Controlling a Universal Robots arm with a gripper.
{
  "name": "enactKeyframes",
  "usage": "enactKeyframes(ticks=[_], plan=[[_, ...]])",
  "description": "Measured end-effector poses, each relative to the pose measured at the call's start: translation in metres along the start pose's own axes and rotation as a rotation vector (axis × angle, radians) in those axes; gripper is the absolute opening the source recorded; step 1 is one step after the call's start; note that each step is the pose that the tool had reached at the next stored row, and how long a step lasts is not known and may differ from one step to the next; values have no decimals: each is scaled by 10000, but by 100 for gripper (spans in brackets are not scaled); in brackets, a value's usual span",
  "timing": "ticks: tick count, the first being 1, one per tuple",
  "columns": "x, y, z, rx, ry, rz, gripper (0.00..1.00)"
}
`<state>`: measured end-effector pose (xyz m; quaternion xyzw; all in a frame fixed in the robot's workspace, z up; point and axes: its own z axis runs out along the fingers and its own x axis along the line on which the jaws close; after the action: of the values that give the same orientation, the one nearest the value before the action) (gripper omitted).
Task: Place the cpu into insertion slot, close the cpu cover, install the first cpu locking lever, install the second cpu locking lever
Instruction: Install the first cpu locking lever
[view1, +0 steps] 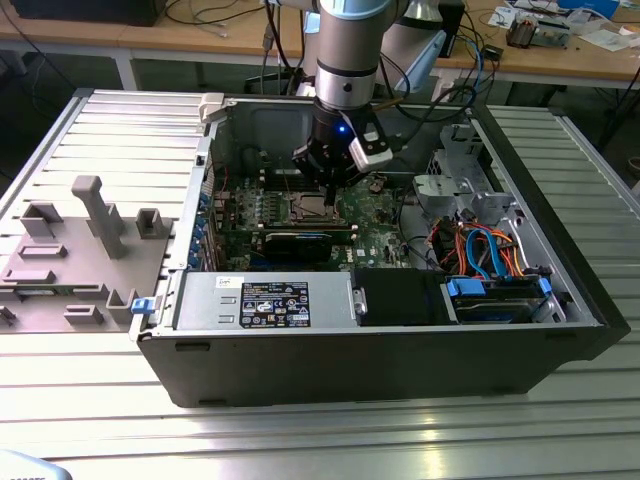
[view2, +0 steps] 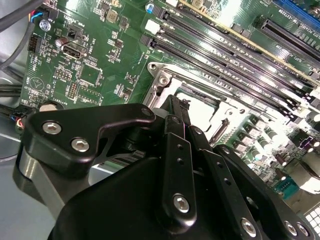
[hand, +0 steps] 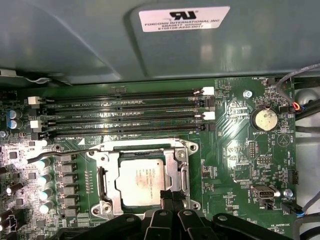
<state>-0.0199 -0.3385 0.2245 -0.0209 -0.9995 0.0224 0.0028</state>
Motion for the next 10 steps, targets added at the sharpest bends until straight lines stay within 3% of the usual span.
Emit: enactKeyframes(ticks=[10], plan=[[0, 0, 1, 0, -9, -198, 11]])
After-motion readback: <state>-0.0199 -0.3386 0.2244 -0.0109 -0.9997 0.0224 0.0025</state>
